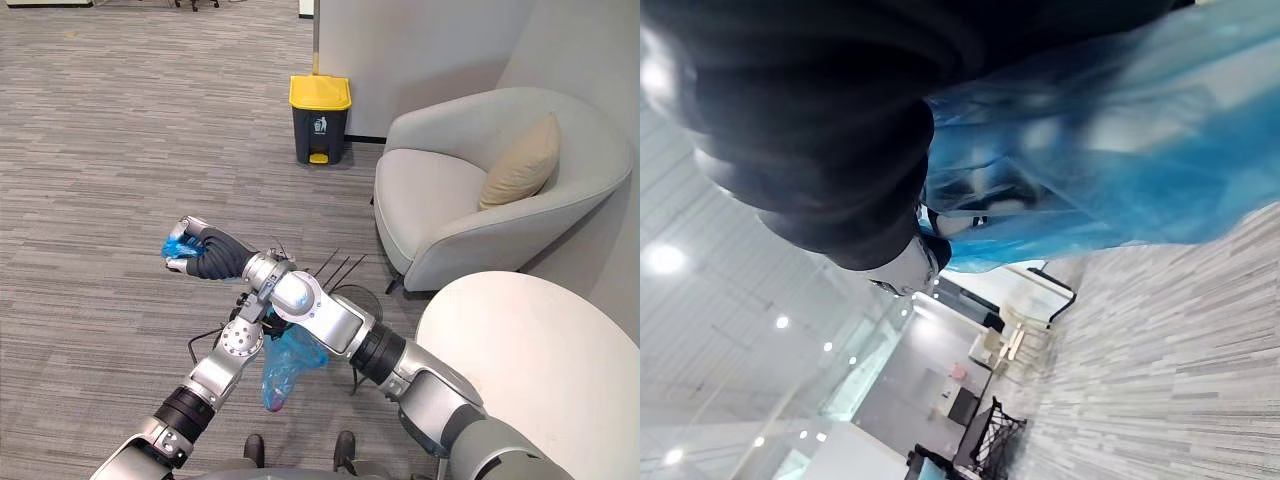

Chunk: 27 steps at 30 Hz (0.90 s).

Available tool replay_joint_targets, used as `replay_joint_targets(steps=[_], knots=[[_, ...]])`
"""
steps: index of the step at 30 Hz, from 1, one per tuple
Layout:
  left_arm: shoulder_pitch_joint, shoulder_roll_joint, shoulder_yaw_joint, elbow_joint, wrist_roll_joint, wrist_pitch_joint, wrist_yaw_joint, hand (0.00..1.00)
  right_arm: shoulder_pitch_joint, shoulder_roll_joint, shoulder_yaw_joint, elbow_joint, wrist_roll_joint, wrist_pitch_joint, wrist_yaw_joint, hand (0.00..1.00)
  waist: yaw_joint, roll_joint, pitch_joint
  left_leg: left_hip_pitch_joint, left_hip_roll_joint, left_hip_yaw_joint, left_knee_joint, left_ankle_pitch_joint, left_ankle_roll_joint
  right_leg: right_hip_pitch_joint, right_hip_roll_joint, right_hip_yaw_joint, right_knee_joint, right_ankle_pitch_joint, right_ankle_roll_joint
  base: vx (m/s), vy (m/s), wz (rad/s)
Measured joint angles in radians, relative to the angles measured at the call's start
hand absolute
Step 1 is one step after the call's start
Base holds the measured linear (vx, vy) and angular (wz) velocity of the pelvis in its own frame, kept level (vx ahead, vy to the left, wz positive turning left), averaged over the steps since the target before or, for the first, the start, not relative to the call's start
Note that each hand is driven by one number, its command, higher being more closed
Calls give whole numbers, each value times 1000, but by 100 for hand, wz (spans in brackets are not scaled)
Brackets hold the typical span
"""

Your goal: Gather rubbish on tea table into small bin, then transfer packed bag to large trash can.

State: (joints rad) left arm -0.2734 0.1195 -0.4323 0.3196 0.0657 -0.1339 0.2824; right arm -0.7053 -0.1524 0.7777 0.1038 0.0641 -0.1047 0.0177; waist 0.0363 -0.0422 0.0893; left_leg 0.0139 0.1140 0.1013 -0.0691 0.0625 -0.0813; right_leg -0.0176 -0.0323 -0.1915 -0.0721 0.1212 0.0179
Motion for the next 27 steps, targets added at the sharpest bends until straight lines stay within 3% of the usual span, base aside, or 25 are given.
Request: replay_joint_targets(steps=[8, 14, 19, 24, 27], knots=[[120, -2, 75, -88, -50, 0, -21, 100, 112, -84, -109, -32, -160, -8, 7, 0, -15, -1, -2, 16, -3, 4, -10, 0, 0, 13, -2, 5, -2, -3, 3, 0, 0, 0], [283, 1, 257, -161, -84, 1, -32, 100, 338, -298, -259, -190, -278, -60, 7, 0, -20, 1, -24, 27, -8, 13, -32, 0, 0, 14, -6, 9, -1, -27, 22, 12, 3, 0], [361, 2, 396, -159, -115, 1, -52, 100, 520, -398, -356, -213, -303, -88, 10, 0, -22, 3, -25, 25, -9, 11, -33, -1, 0, 14, -7, 2, 0, -28, 18, 13, 4, 3], [441, 2, 513, -102, -139, 8, -64, 100, 738, -388, -455, -203, -300, -92, 43, 0, -21, 21, -31, -4, -13, -5, -33, -3, 3, 4, -13, -17, 0, -46, 23, -6, 5, 13], [452, 3, 557, -7, -153, 12, -71, 100, 850, -291, -536, -73, -299, -85, 55, 0, -25, 39, -29, -79, -19, -47, 11, -4, 3, -30, -24, -65, 11, -48, 22, 0, 4, 44]])
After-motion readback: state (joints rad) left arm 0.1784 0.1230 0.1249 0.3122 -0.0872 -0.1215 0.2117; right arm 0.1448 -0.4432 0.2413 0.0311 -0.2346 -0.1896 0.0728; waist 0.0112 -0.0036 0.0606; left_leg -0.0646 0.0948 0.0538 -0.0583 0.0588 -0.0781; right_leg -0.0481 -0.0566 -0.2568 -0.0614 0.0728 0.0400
